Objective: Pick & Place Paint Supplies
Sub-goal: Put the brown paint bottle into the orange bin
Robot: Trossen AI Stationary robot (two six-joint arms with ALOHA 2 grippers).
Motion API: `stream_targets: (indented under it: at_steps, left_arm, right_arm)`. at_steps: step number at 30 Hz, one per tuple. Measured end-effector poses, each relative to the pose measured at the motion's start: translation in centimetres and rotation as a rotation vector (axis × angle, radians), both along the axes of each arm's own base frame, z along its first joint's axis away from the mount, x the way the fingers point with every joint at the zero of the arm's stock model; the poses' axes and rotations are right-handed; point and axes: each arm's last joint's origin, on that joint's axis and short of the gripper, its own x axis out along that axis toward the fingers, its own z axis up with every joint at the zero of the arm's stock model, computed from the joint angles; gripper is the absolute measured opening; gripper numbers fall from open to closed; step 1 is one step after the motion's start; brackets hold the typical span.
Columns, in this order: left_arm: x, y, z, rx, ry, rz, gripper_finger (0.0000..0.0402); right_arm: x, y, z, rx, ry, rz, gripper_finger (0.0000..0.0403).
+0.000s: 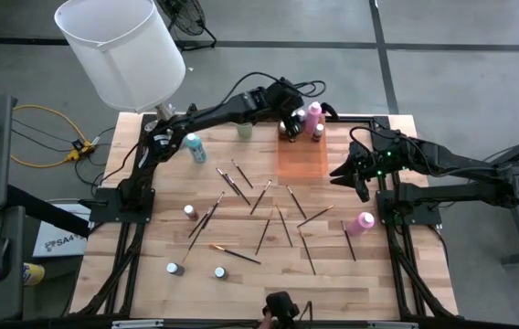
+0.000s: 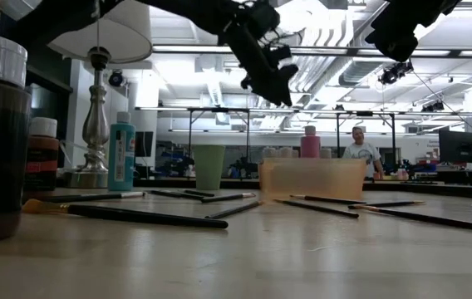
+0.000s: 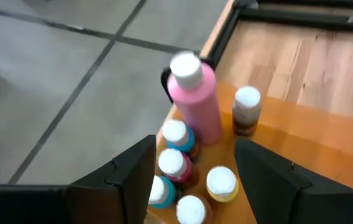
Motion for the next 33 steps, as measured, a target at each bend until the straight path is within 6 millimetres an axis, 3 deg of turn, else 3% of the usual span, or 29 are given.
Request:
stream_targets:
  at_steps: [9, 16, 20, 26, 33]
  left_arm:
    - [-1.4, -2.3, 3.3, 0.049, -0.035, -0.046, 0.0212]
    - [-3.8, -7.3, 2.7, 0.016, 0.004, -0.128, 0.0212]
    - [-7.4, -10.4, 1.7, -0.061, -0.012, -0.091, 0.0212]
    - [-13.7, -15.2, -0.1, -0.22, 0.043, 0.1, 0.0212]
    - [-19.3, -20.1, -2.1, -0.434, 0.121, 0.254, 0.0212]
  right_arm:
    - [0.0, 0.0, 0.0, 0.0, 0.0, 0.0, 0.0113]
    - [0.0, 0.0, 0.0, 0.0, 0.0, 0.0, 0.0113]
    - [0.0, 0.0, 0.0, 0.0, -0.001, 0.0, 0.0113]
    - [0.0, 0.0, 0.0, 0.0, 0.0, 0.0, 0.0113]
    - [0.0, 0.0, 0.0, 0.0, -0.001, 0.0, 0.0113]
